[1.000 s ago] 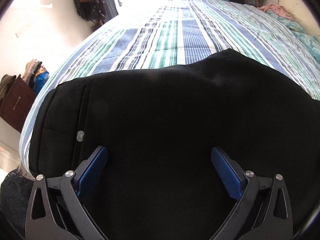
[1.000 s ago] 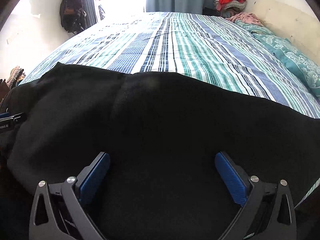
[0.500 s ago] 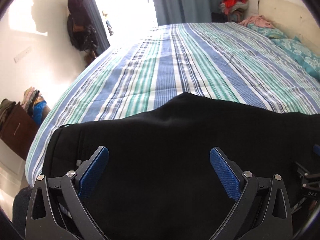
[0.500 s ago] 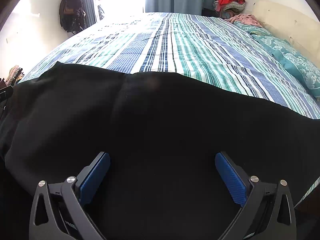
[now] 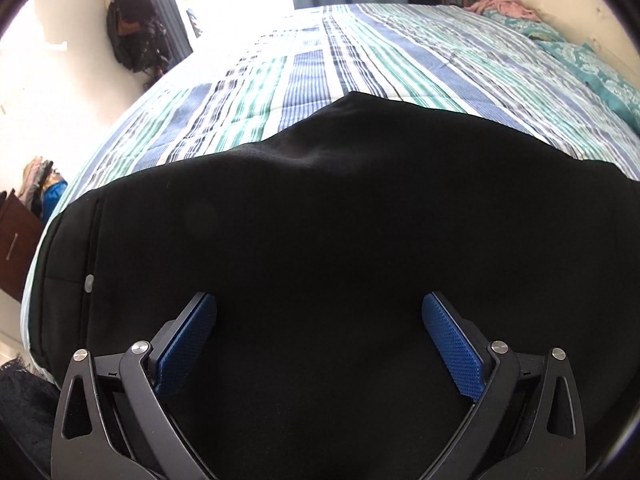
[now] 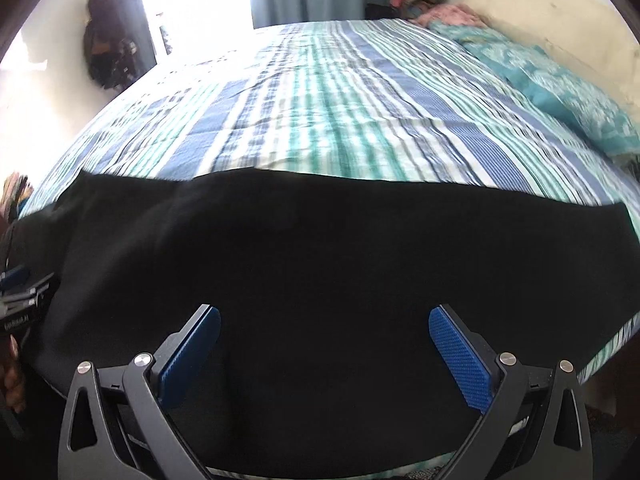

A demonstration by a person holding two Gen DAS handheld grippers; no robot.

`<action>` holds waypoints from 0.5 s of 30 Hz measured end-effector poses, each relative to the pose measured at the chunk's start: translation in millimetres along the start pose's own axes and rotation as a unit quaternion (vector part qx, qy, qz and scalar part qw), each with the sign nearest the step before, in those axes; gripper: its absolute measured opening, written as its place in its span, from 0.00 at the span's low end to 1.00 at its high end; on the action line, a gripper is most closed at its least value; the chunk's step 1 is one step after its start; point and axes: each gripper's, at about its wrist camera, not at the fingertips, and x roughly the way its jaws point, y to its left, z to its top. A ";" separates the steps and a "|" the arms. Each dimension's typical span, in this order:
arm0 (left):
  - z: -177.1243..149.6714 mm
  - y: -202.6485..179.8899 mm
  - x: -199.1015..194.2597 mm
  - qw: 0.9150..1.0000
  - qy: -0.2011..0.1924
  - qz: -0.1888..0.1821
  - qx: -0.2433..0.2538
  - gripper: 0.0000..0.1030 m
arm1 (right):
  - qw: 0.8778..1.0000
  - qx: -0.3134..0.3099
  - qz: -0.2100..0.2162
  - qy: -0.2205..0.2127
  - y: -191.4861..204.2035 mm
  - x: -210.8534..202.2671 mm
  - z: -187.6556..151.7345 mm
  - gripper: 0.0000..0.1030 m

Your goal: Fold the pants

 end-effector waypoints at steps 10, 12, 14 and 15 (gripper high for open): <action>-0.3 -2.2 -0.8 1.000 0.002 0.003 -0.003 0.99 | 0.988 0.141 -0.068 -0.015 -137.9 8.7 19.9 1.00; 0.7 -2.0 -0.2 1.000 0.001 0.004 -0.003 0.99 | 0.989 0.110 -0.097 -0.015 -126.1 12.4 18.1 1.00; 1.9 -1.5 0.7 1.000 0.002 0.002 -0.002 0.99 | 0.988 0.110 -0.109 -0.024 -123.0 12.7 14.9 1.00; 2.1 -1.4 1.0 1.000 0.002 0.001 -0.001 0.99 | 0.987 0.116 -0.108 -0.028 -123.4 12.6 14.2 1.00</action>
